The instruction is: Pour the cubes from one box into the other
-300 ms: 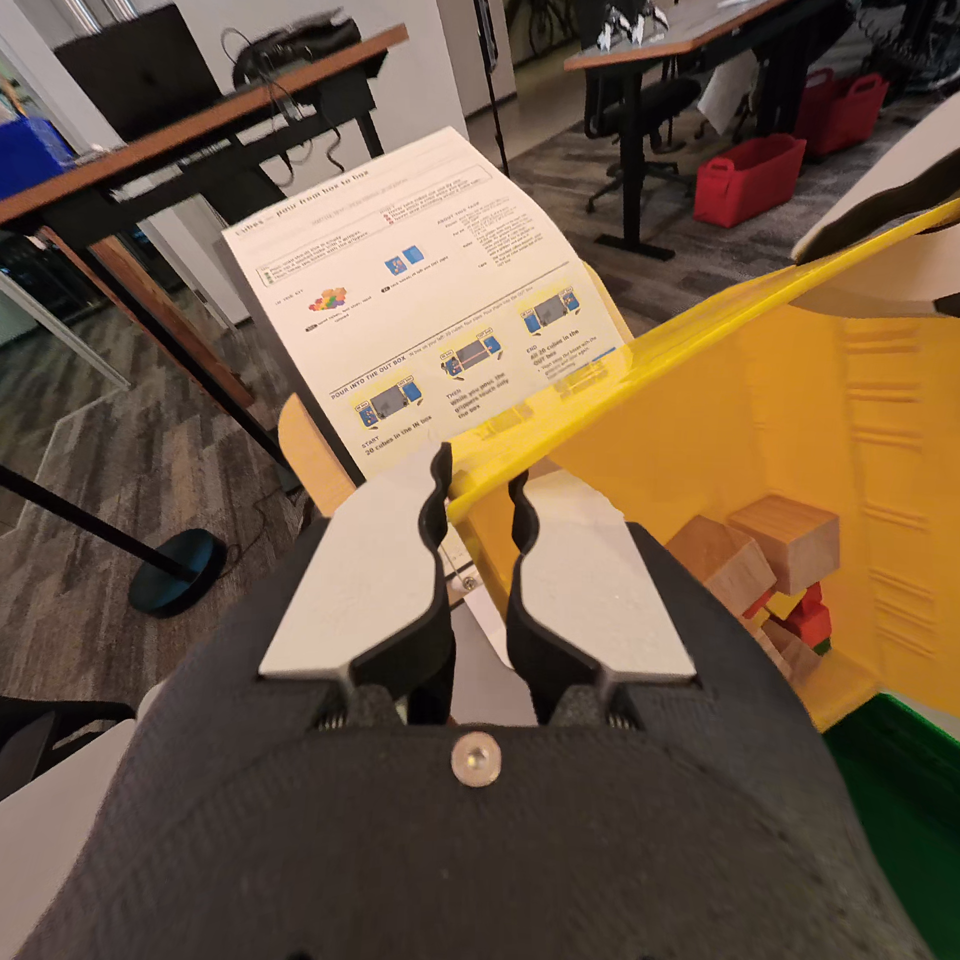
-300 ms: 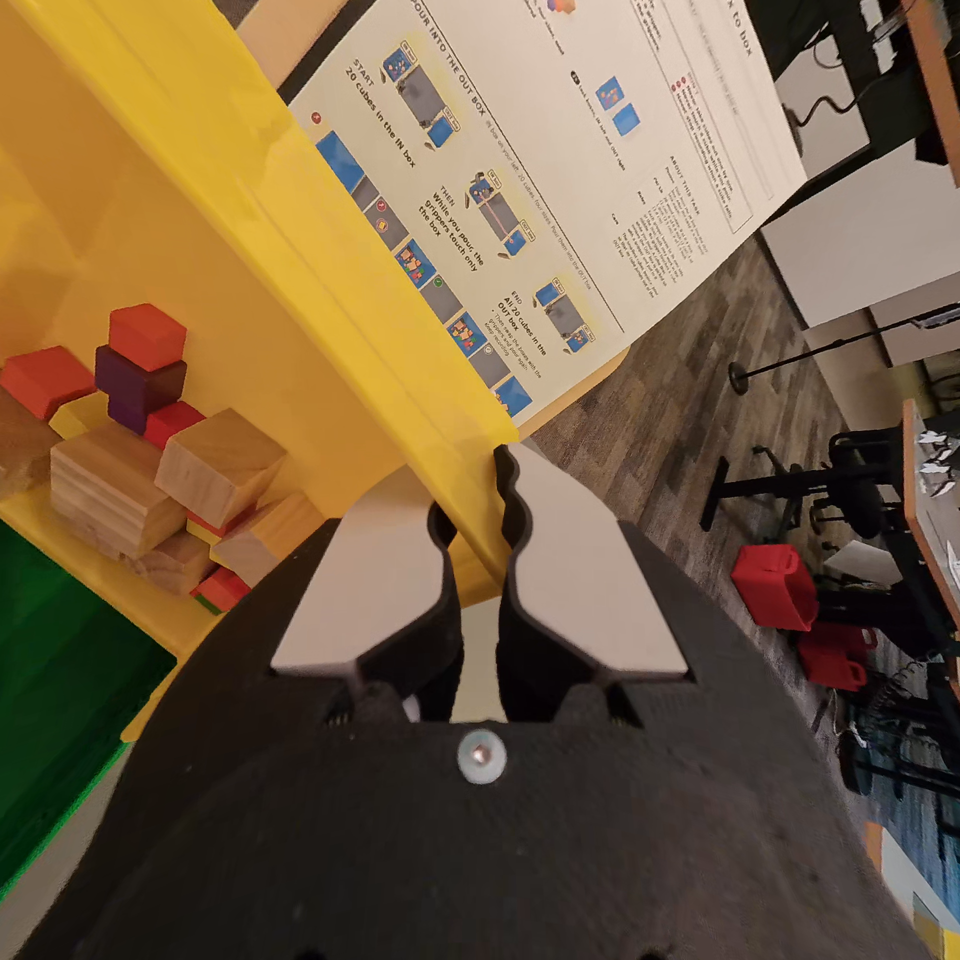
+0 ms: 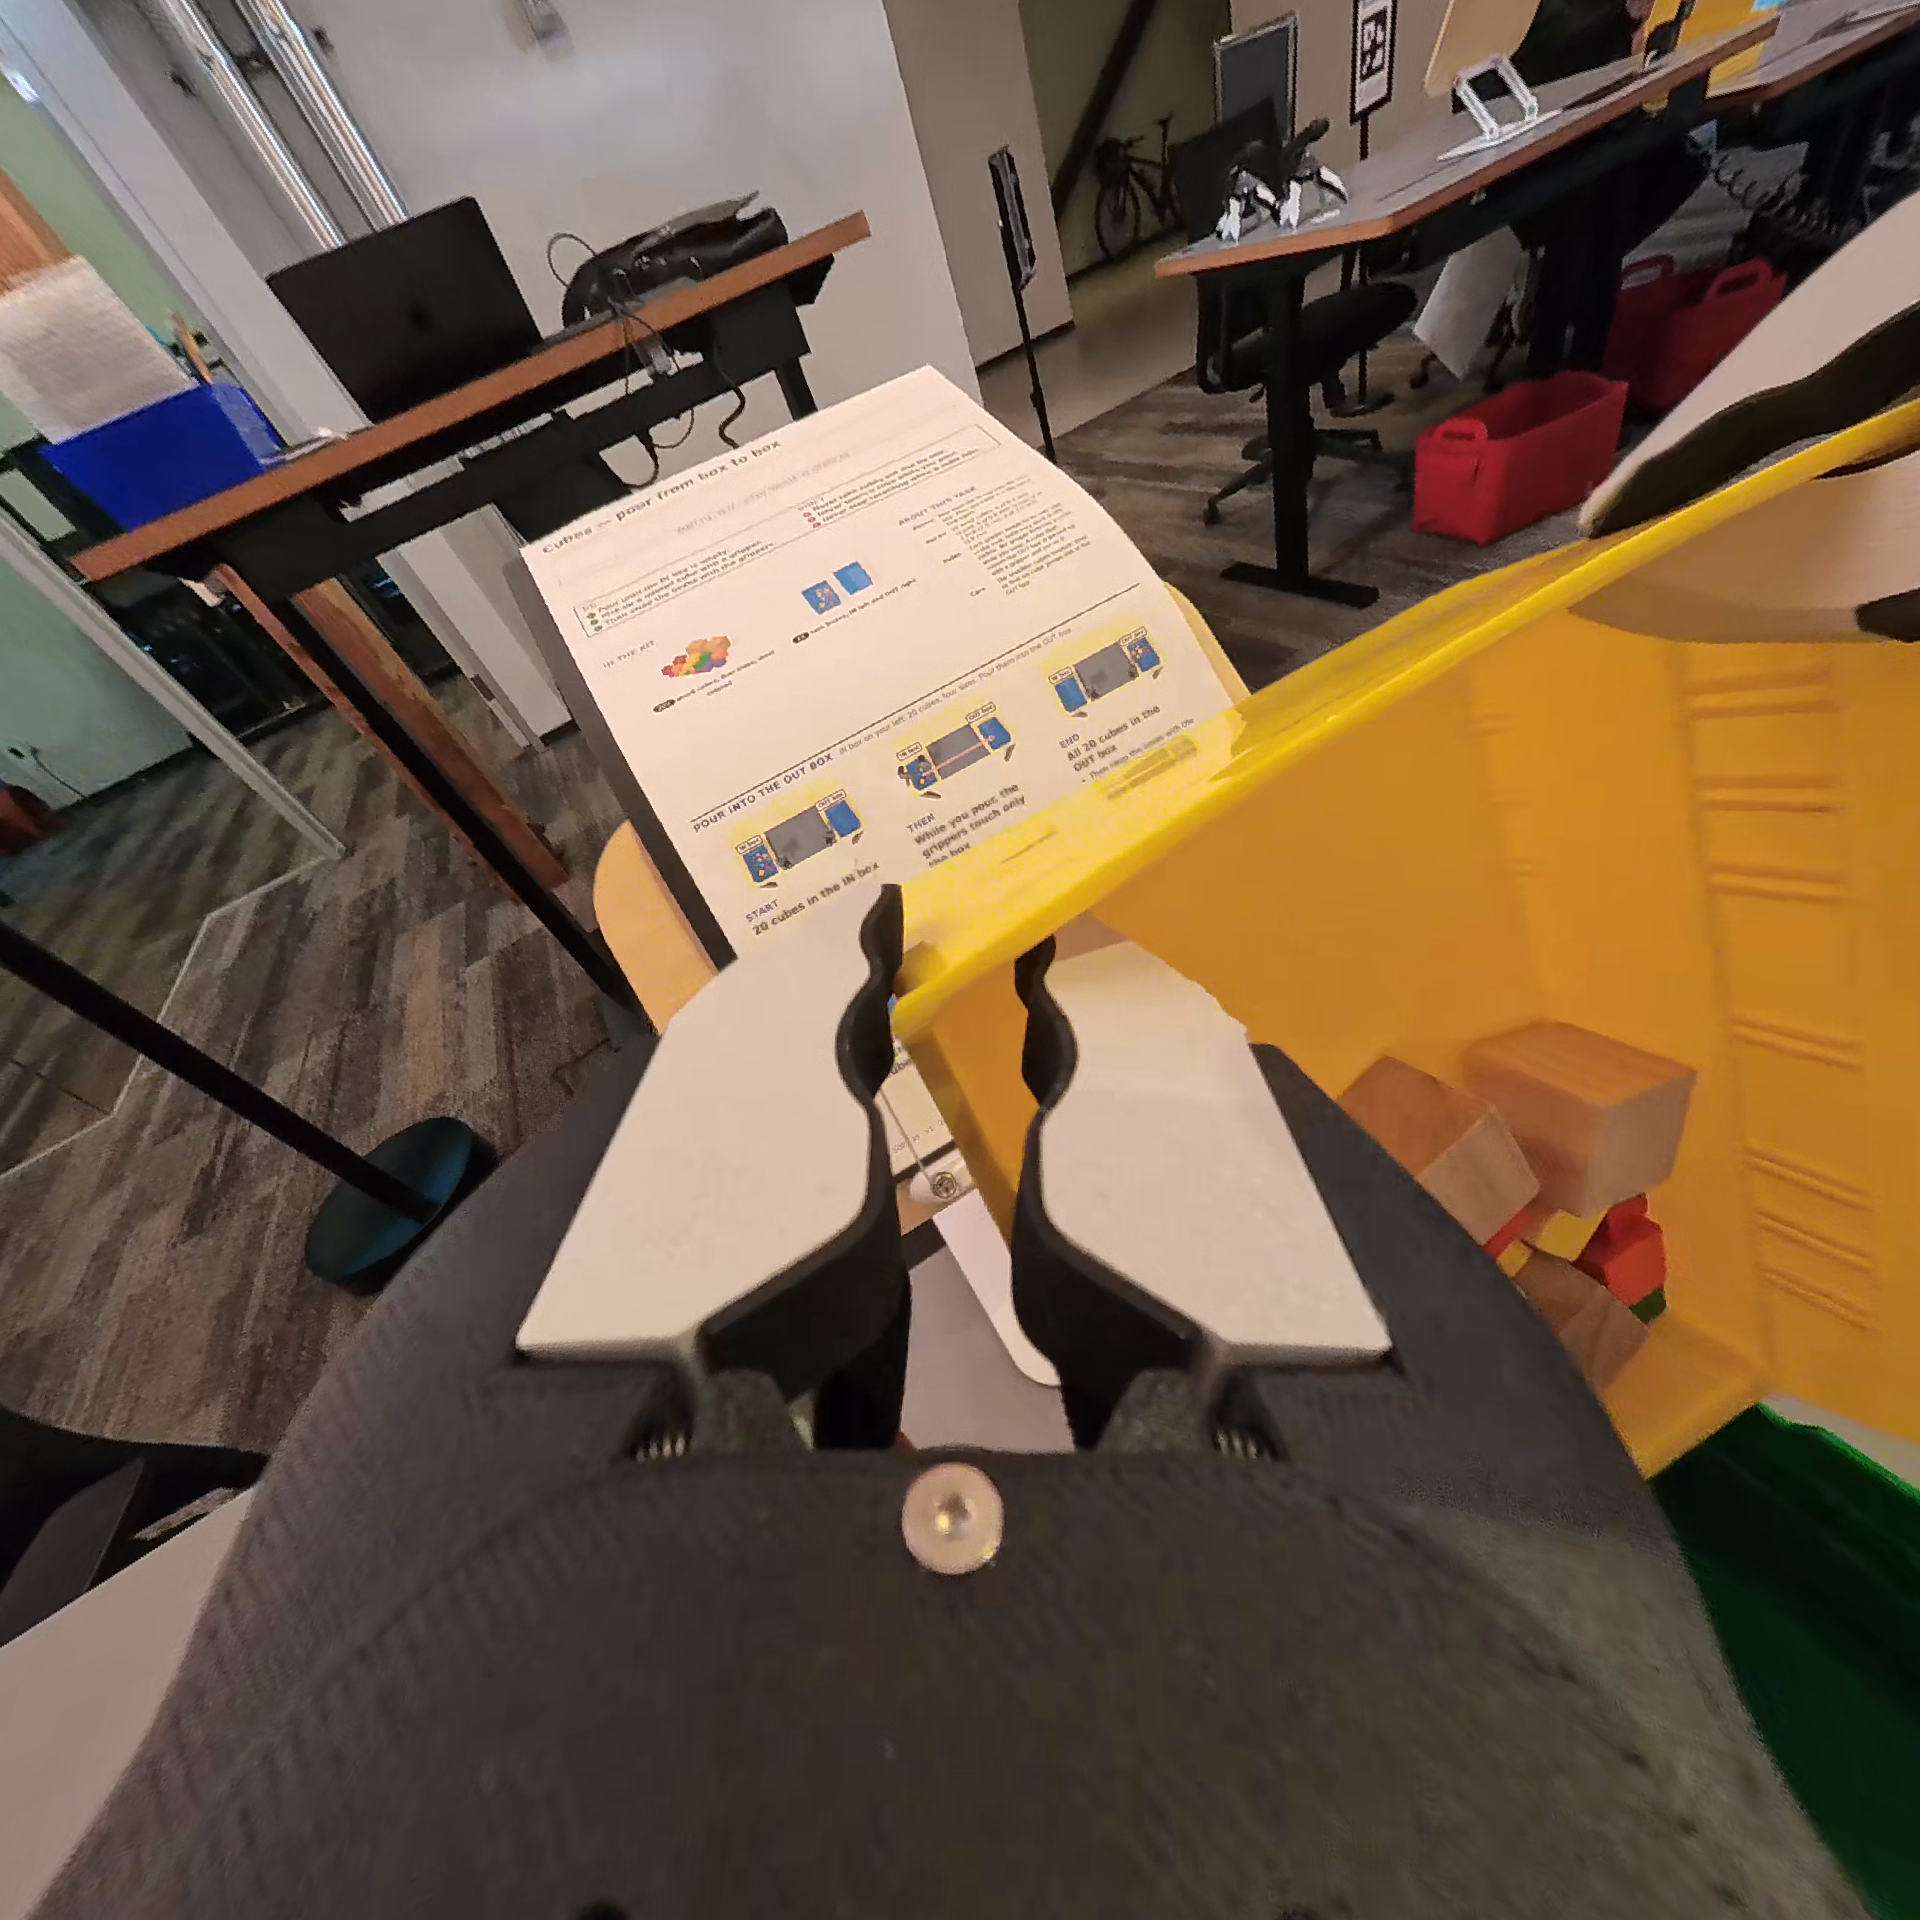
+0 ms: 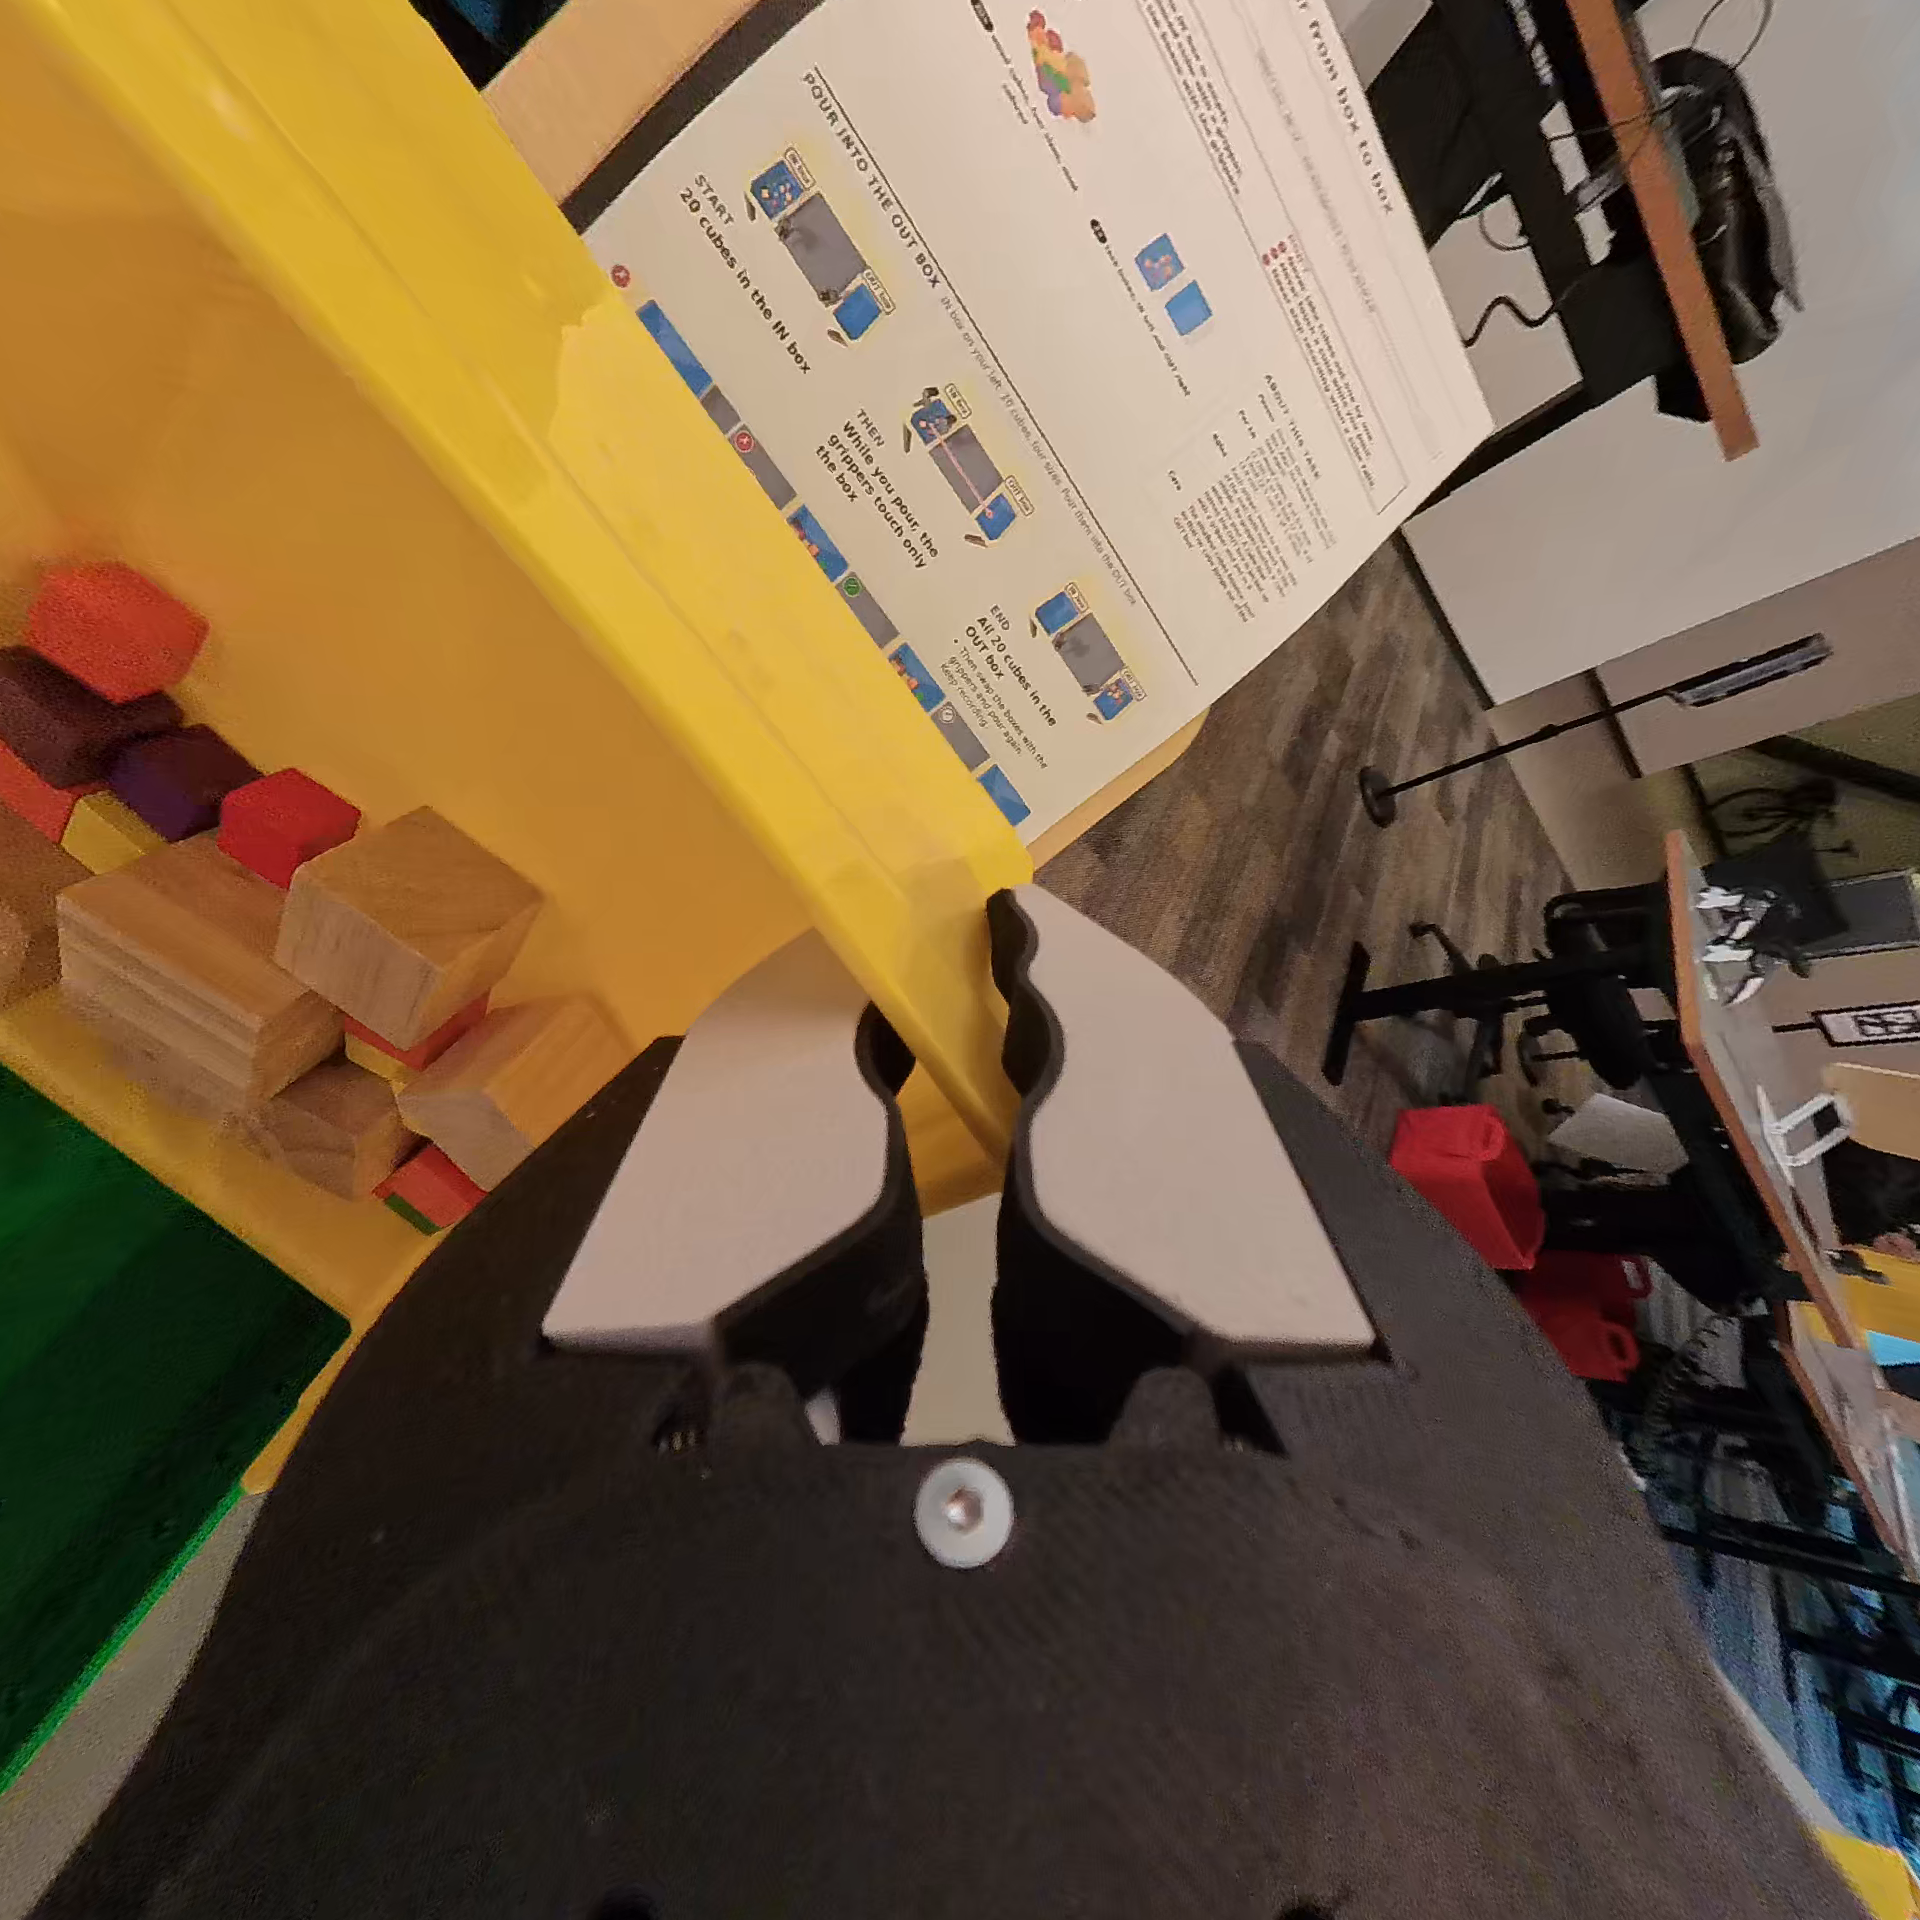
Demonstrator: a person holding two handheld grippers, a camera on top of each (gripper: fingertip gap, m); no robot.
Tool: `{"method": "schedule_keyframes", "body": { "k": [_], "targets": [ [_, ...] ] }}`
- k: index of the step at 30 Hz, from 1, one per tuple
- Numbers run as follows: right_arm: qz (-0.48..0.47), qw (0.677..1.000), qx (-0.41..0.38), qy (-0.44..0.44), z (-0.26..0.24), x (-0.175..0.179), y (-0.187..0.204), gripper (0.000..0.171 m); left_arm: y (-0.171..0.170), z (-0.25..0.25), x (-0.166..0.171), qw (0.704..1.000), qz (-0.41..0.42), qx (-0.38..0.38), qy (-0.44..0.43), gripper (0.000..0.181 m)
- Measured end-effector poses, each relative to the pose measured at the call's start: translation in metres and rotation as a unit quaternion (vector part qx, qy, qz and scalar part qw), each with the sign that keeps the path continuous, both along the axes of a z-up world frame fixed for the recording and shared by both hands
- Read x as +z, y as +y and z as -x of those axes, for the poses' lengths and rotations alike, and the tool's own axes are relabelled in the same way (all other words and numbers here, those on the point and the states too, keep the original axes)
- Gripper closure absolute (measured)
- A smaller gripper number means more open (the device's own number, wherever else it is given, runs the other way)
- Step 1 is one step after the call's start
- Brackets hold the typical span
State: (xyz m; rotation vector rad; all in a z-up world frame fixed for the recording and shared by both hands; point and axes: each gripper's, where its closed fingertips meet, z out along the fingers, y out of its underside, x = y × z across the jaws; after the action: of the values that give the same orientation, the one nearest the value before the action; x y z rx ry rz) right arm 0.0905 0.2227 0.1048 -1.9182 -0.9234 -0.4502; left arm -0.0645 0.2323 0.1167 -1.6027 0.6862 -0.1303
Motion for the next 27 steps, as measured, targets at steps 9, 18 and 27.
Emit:
{"method": "schedule_keyframes", "body": {
  "k": [9, 18, 27],
  "targets": [
    [-0.027, 1.0, 0.002, -0.009, 0.004, -0.005, -0.007, 0.163, -0.009, 0.004, -0.007, 1.0, -0.025, 0.006, -0.01, 0.161],
    [-0.063, 0.998, 0.008, -0.011, 0.006, 0.0, -0.016, 0.163, -0.023, 0.006, -0.001, 0.998, -0.066, 0.011, -0.018, 0.161],
    [-0.097, 0.995, 0.015, -0.014, 0.005, 0.002, -0.029, 0.163, -0.04, 0.005, 0.0, 0.994, -0.102, 0.016, -0.028, 0.161]
  ]
}}
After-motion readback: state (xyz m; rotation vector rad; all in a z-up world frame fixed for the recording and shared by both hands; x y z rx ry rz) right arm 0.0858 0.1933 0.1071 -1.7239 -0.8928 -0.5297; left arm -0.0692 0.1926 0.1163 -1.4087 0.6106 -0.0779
